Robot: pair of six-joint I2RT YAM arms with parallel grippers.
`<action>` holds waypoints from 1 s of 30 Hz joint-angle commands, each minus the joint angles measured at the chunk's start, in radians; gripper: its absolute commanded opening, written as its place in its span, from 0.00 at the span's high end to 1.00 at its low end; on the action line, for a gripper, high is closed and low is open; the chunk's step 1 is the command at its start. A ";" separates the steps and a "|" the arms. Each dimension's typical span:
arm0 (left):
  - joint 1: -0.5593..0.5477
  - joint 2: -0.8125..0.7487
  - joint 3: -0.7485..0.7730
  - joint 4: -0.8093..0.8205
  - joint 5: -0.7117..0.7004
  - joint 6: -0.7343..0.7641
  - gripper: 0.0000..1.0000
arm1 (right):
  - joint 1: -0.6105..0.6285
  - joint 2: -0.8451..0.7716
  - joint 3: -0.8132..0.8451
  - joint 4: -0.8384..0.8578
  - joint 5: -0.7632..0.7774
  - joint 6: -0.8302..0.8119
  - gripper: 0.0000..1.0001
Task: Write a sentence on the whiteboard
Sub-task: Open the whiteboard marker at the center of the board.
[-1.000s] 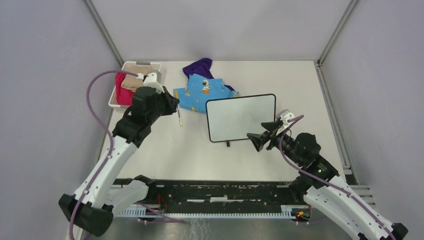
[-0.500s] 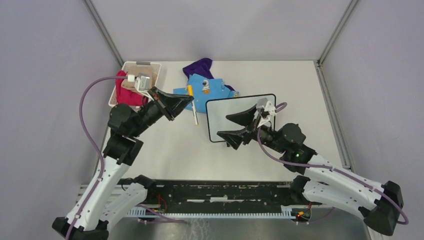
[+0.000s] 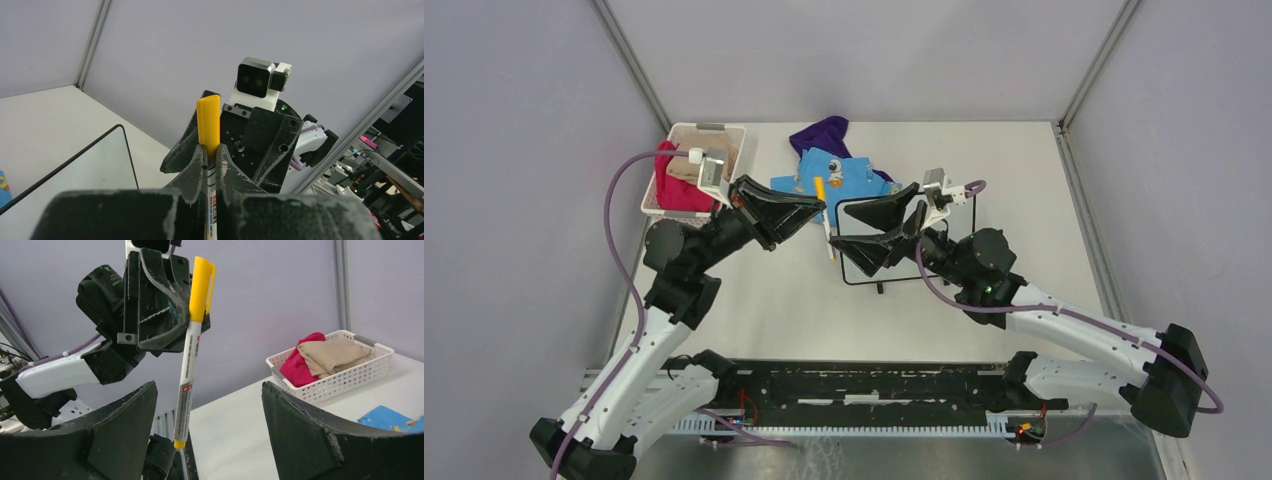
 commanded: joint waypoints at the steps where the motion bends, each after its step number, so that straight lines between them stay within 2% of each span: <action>1: -0.013 -0.007 0.013 0.075 0.032 -0.036 0.98 | 0.008 0.041 0.070 0.092 -0.025 0.070 0.19; 6: -0.020 -0.007 0.013 0.075 0.028 -0.034 0.98 | 0.010 0.073 0.099 0.095 -0.055 0.106 0.25; 14: -0.044 -0.001 0.016 0.075 0.025 -0.021 0.98 | 0.011 0.106 0.129 0.092 -0.101 0.145 0.48; 17: -0.049 -0.006 0.013 0.074 0.026 -0.018 0.98 | 0.010 0.108 0.128 0.087 -0.111 0.144 0.64; 20: -0.049 -0.015 0.013 0.075 0.027 -0.019 0.97 | 0.011 0.095 0.124 0.056 -0.121 0.102 0.84; 21: -0.049 -0.017 0.016 0.075 0.034 -0.023 0.91 | 0.011 0.085 0.124 0.036 -0.122 0.078 0.91; 22: -0.050 -0.018 0.022 0.075 0.047 -0.030 0.72 | 0.009 0.076 0.127 0.004 -0.122 0.043 0.98; 23: -0.051 -0.018 0.029 0.075 0.063 -0.036 0.63 | 0.009 0.064 0.131 -0.031 -0.120 0.016 1.00; 25: -0.052 -0.021 0.041 0.074 0.079 -0.046 0.38 | 0.009 0.041 0.140 -0.093 -0.128 -0.049 1.00; 27: -0.051 -0.028 0.052 0.062 0.082 -0.049 0.29 | 0.011 0.023 0.146 -0.144 -0.137 -0.099 1.00; 30: -0.051 -0.022 0.075 0.050 0.097 -0.052 0.25 | 0.011 0.002 0.149 -0.191 -0.151 -0.145 1.00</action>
